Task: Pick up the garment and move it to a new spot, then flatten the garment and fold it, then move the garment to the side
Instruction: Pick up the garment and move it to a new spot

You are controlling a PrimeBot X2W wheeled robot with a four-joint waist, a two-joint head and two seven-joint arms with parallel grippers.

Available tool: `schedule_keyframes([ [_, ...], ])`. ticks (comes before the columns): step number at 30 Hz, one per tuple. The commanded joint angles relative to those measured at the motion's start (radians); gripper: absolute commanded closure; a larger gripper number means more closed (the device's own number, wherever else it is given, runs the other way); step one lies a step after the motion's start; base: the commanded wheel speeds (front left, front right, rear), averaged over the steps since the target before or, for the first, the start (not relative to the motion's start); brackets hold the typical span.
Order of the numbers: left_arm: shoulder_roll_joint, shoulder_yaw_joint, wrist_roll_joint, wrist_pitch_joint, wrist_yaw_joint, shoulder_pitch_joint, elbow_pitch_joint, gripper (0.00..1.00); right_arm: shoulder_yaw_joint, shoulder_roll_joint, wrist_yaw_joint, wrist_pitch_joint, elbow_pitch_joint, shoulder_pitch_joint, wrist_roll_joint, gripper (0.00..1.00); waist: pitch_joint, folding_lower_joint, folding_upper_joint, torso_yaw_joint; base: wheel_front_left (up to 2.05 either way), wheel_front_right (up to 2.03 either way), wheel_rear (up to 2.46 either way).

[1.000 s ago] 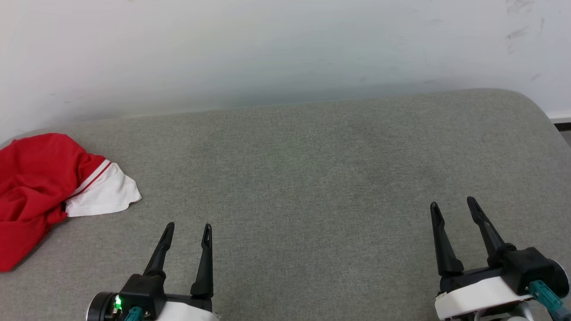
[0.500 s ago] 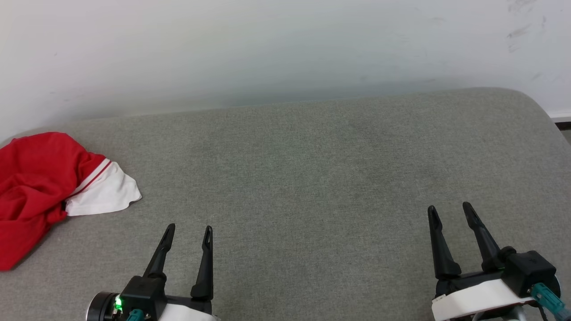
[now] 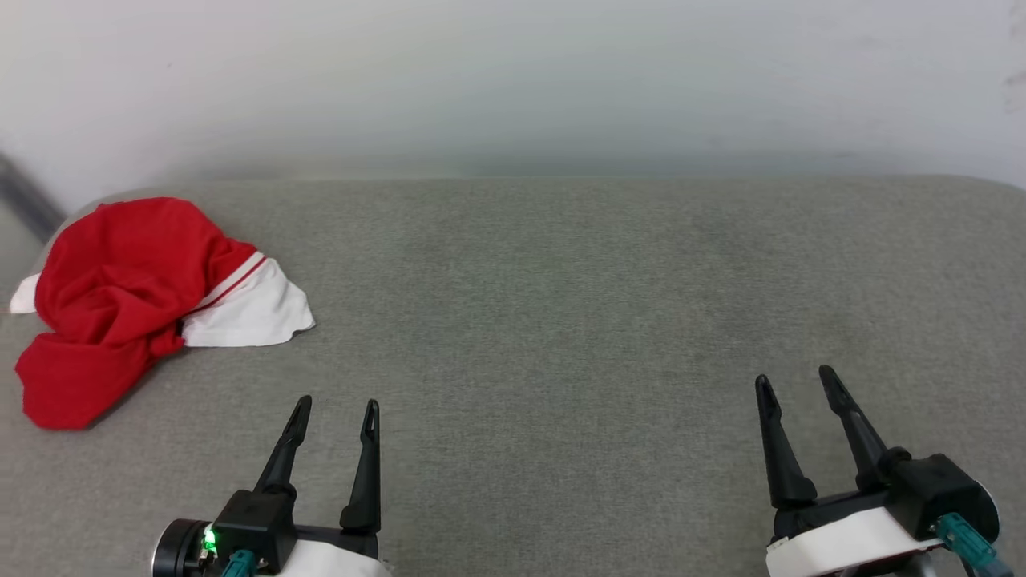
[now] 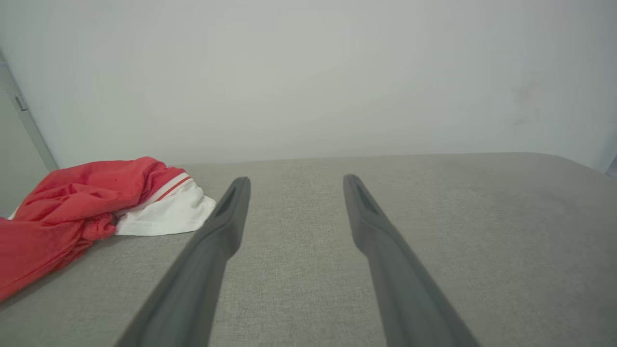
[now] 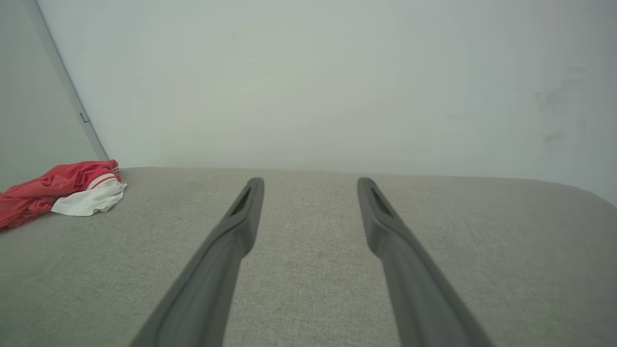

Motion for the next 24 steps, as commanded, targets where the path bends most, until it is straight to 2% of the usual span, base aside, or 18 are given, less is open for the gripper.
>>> schedule_keyframes([
  [1,-0.001,0.007,0.003,-0.003,-0.002,-0.004,0.000,0.00,0.012,0.000,0.000,-0.002,-0.001,0.016,-0.013,0.00,-0.003,0.0000,0.0000,0.051,0.00,0.00,0.00],
  [16,-0.002,0.056,-0.007,-0.003,-0.008,0.017,-0.015,0.00,0.068,0.000,0.000,-0.002,-0.023,0.031,0.034,0.00,-0.015,0.0000,0.0000,0.305,0.00,0.00,0.00],
  [24,-0.002,0.062,0.026,-0.003,-0.007,0.028,-0.051,0.00,0.088,0.000,0.000,-0.002,-0.016,0.034,0.036,0.00,-0.022,0.0000,0.0000,0.382,0.00,0.00,0.00],
])
